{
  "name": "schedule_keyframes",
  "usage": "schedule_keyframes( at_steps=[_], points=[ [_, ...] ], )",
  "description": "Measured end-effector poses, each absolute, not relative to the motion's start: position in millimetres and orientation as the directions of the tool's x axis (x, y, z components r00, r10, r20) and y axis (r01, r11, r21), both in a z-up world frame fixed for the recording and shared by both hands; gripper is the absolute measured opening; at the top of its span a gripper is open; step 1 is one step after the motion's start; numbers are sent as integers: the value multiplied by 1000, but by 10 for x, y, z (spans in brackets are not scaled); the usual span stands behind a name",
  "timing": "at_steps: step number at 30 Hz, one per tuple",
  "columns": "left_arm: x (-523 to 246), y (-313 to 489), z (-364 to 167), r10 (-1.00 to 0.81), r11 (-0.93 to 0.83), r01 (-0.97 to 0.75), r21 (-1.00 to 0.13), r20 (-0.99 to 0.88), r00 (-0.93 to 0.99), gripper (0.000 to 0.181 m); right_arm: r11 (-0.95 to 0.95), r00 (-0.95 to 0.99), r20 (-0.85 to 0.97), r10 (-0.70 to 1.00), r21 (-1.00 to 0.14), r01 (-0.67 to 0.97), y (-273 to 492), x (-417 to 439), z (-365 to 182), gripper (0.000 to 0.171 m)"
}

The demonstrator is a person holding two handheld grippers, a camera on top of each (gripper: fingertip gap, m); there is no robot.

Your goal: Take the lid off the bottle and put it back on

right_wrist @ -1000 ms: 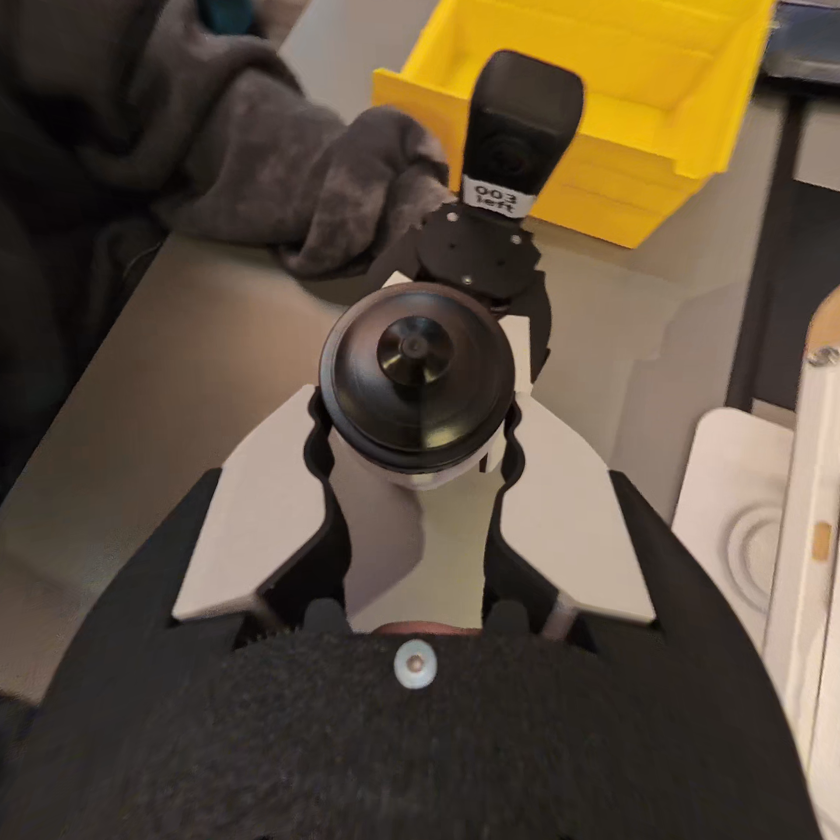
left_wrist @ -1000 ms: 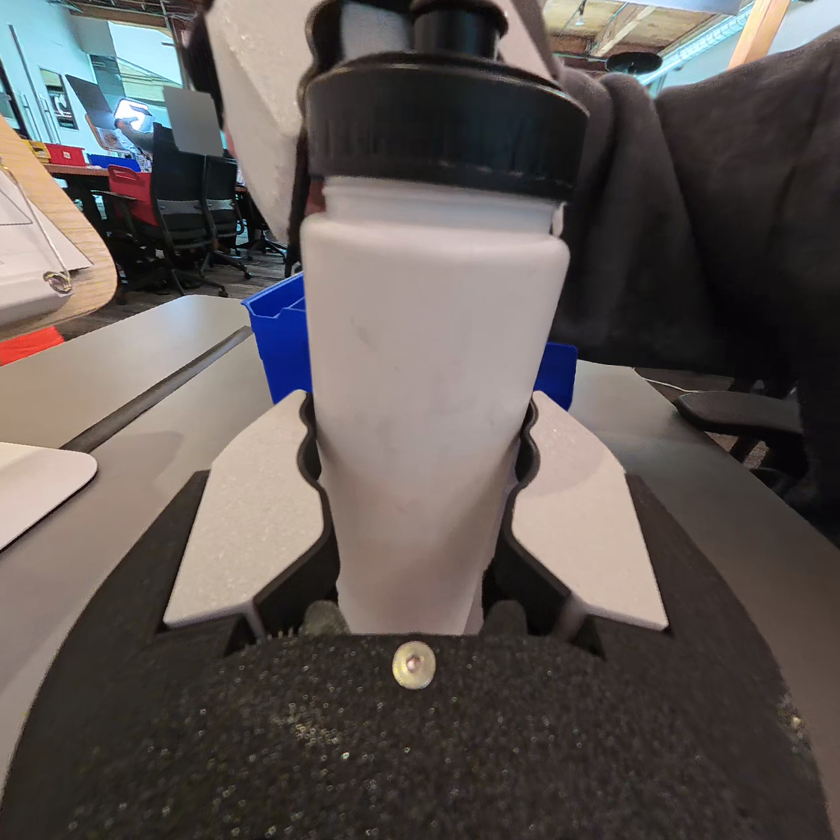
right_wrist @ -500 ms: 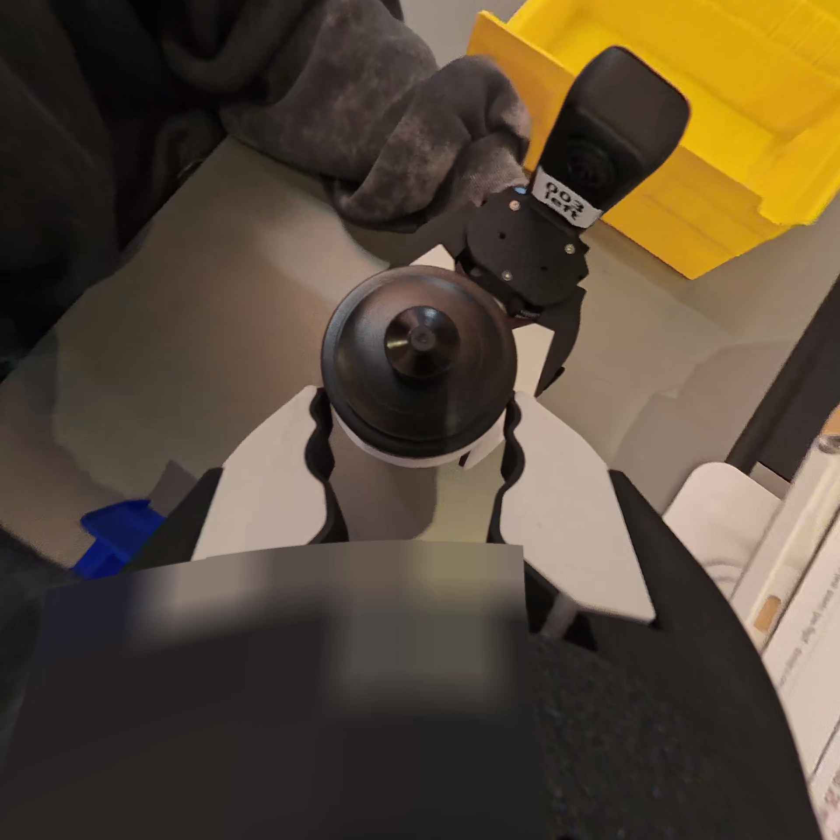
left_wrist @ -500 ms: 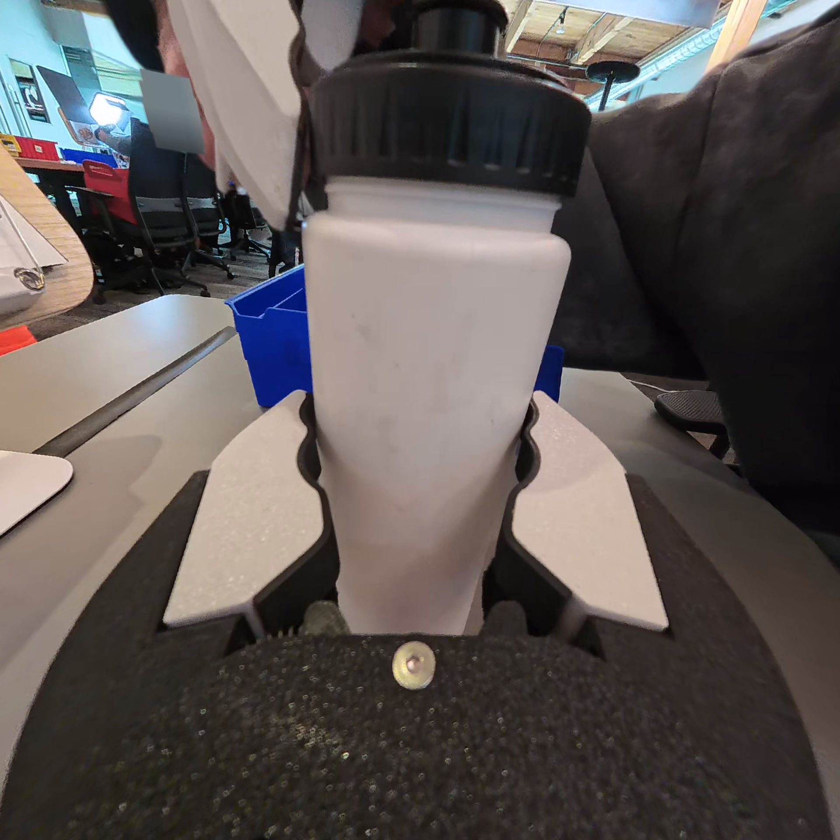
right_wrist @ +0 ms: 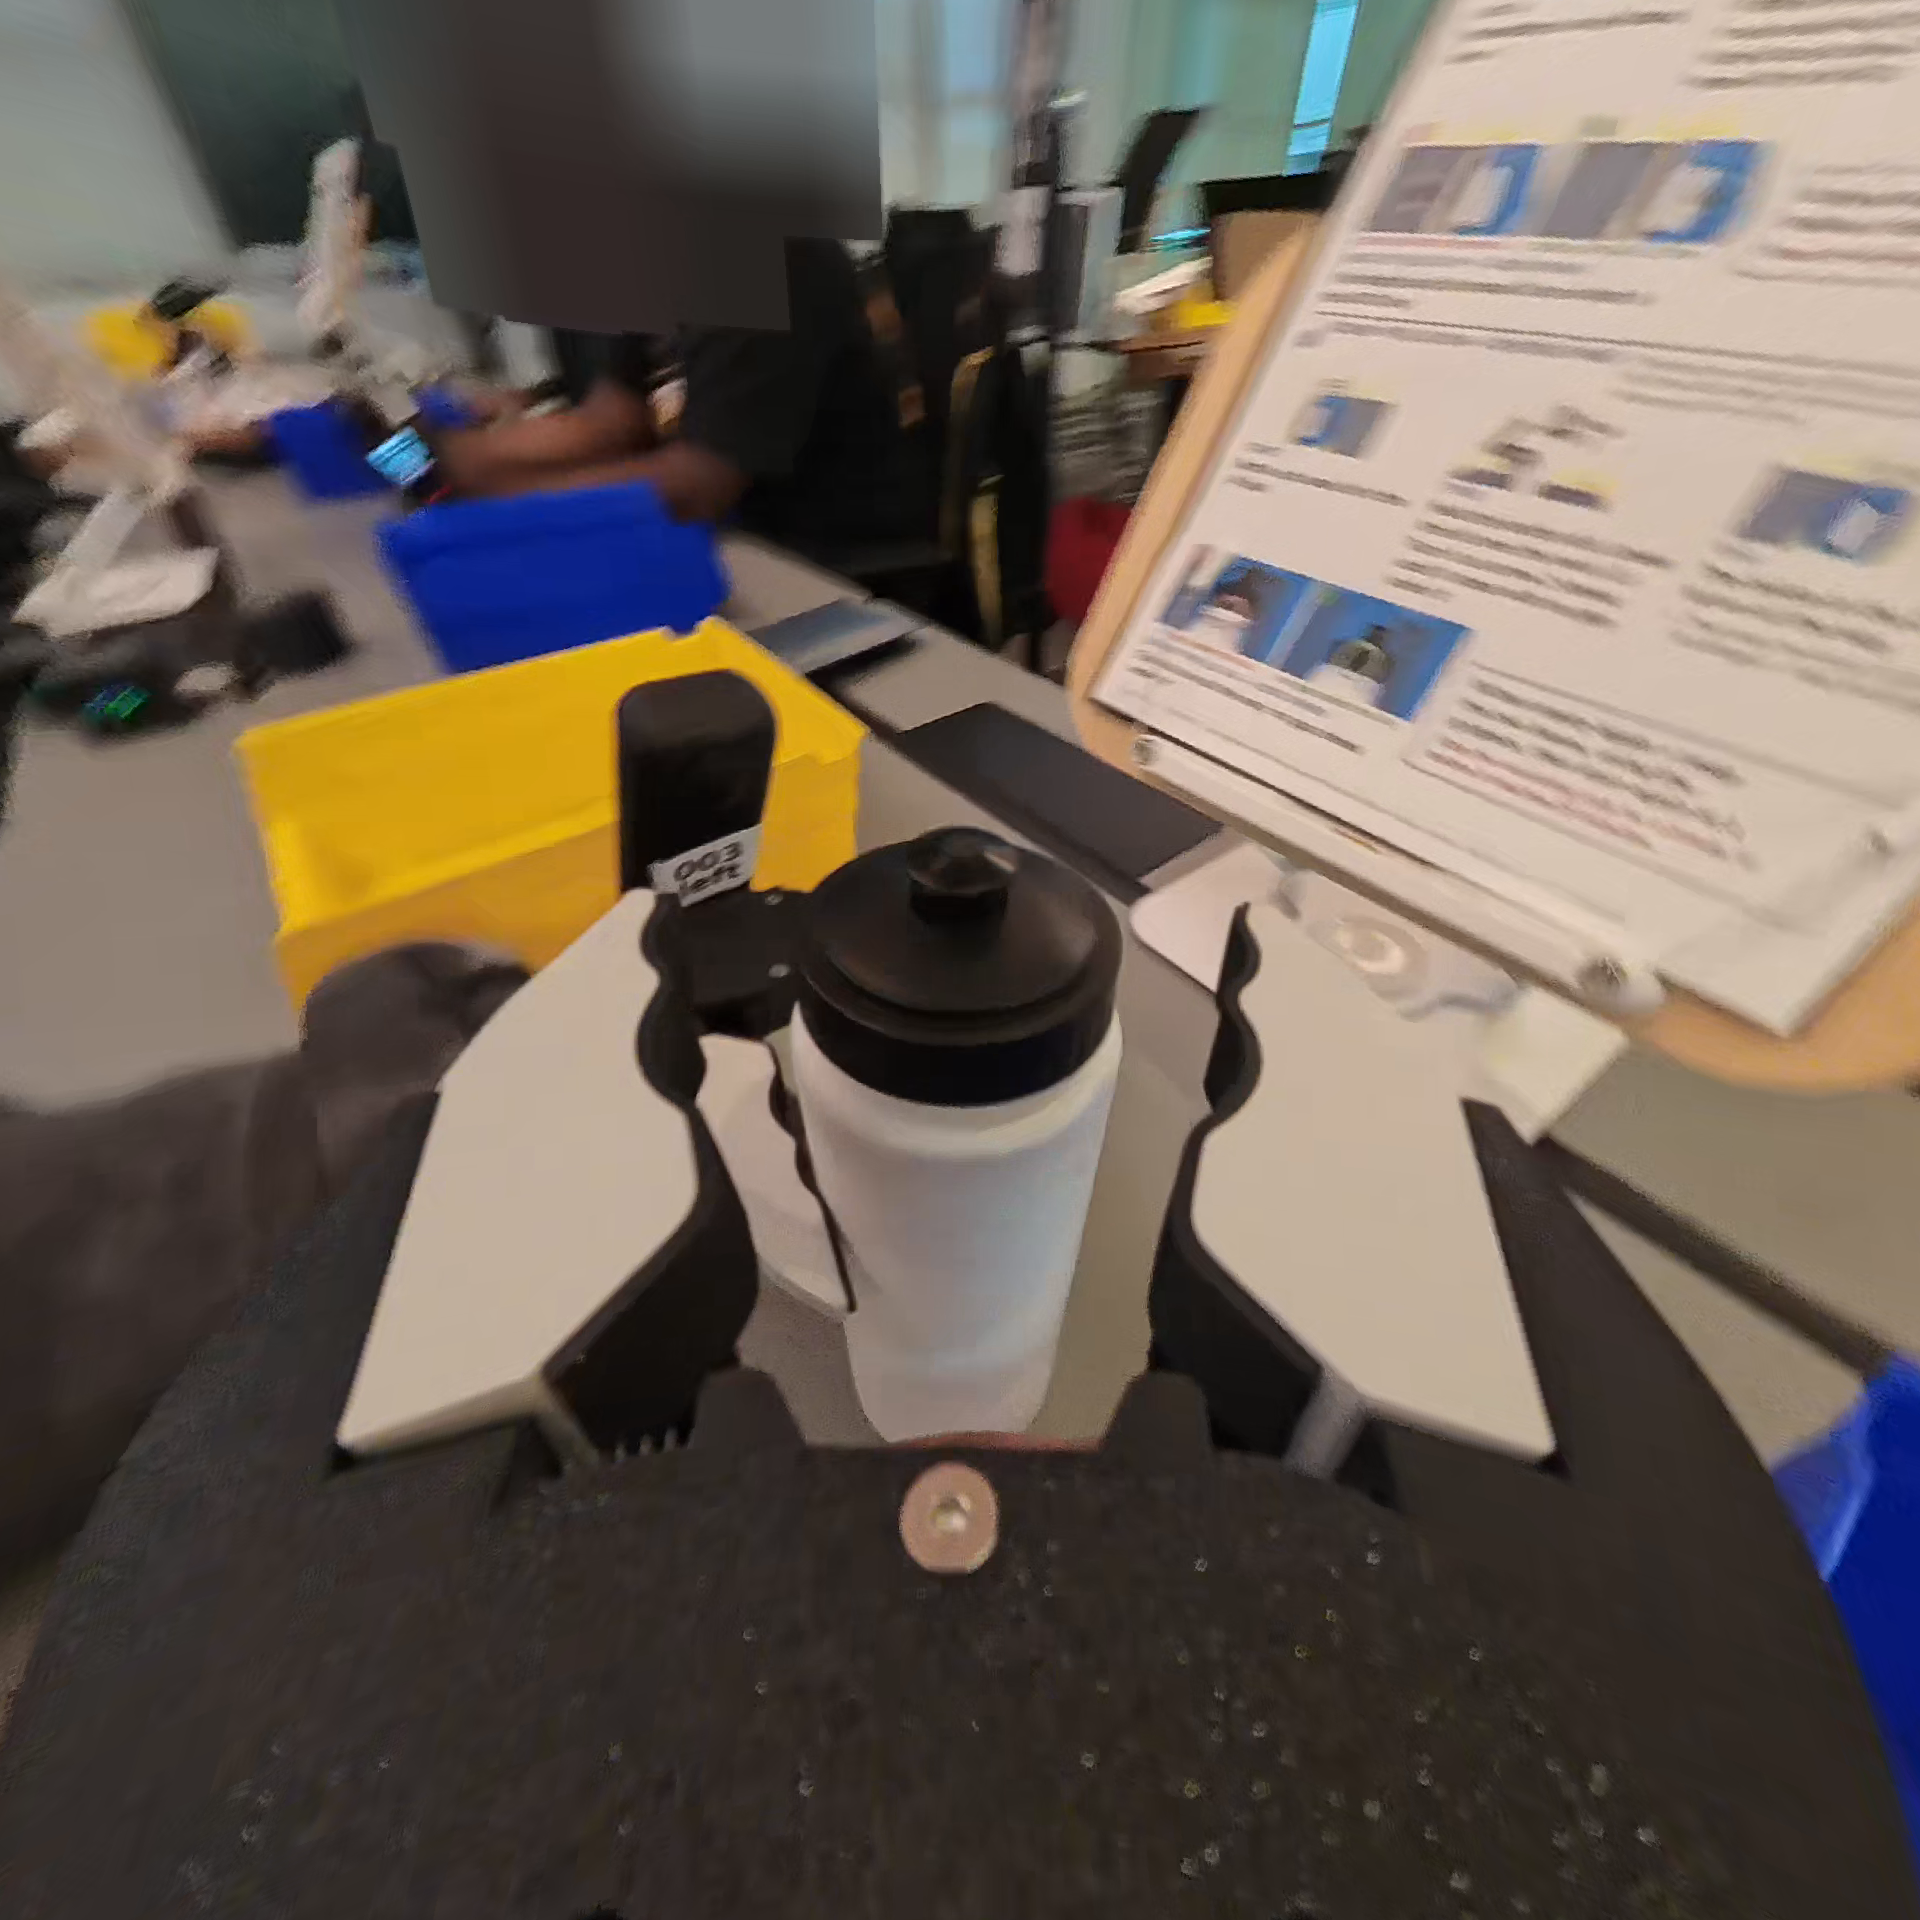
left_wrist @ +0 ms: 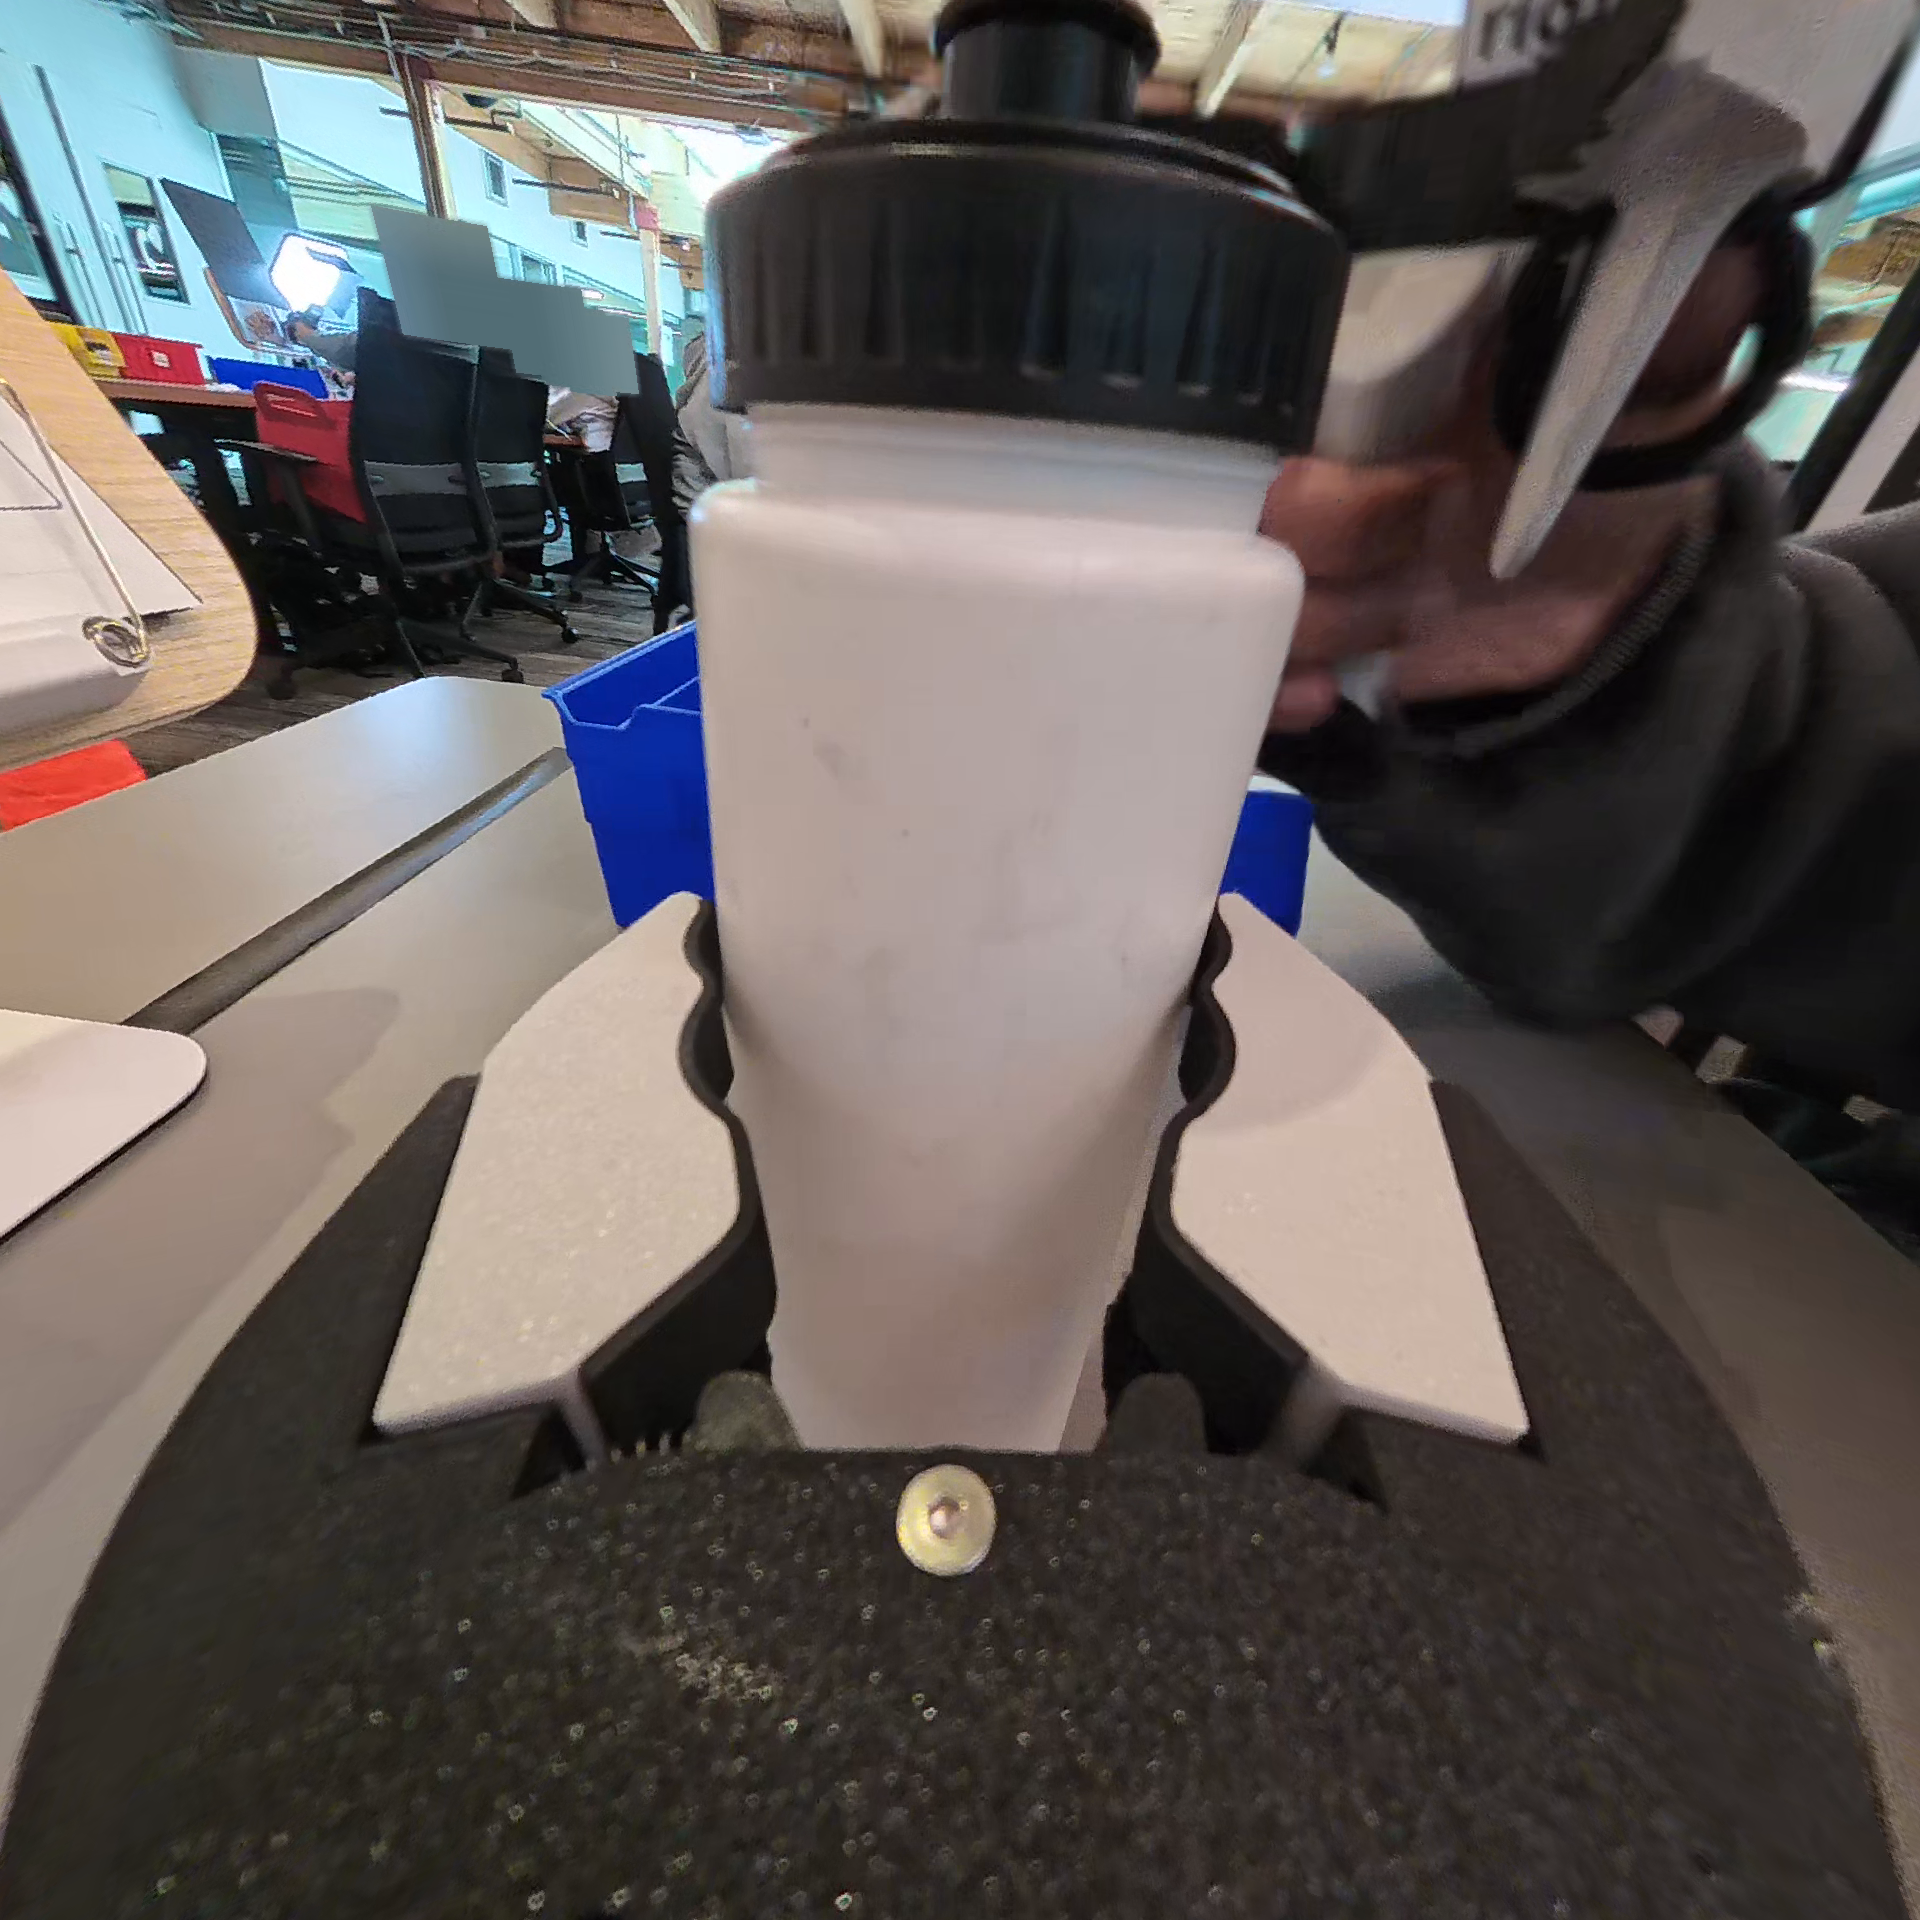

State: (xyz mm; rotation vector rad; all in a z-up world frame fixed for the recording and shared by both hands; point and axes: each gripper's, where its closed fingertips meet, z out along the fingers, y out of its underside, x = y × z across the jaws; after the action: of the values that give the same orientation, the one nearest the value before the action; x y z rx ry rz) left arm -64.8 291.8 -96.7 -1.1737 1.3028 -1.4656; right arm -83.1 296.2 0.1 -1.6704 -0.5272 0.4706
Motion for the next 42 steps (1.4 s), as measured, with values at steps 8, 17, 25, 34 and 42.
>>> schedule_keyframes(
  at_steps=[8, 17, 25, 34, 42],
  points=[
    [-658, 2953, -957, -974, -135, 27, -990, 128, -185, 85, -72, 979, -102, 174, -993, -91, 2989, -864, -176, 83],
    [-681, 2966, -960, -978, -122, 16, -992, 118, -173, 85, -119, 975, -38, 219, -993, -12, 3133, -920, -233, 70],
    [-652, 2915, -974, -974, -100, 2, -995, 97, -203, 85, -250, 794, -39, 607, -957, 145, 3042, -909, -271, 69],
    [-638, 2873, -982, -967, -90, -12, -996, 90, -237, 85, -160, 325, -4, 946, -875, 456, 2956, -890, -300, 69],
    [-632, 2886, -978, -960, -114, -7, -993, 112, -255, 85, 88, -138, -20, 990, -683, 725, 2964, -816, -332, 69]
  ],
)
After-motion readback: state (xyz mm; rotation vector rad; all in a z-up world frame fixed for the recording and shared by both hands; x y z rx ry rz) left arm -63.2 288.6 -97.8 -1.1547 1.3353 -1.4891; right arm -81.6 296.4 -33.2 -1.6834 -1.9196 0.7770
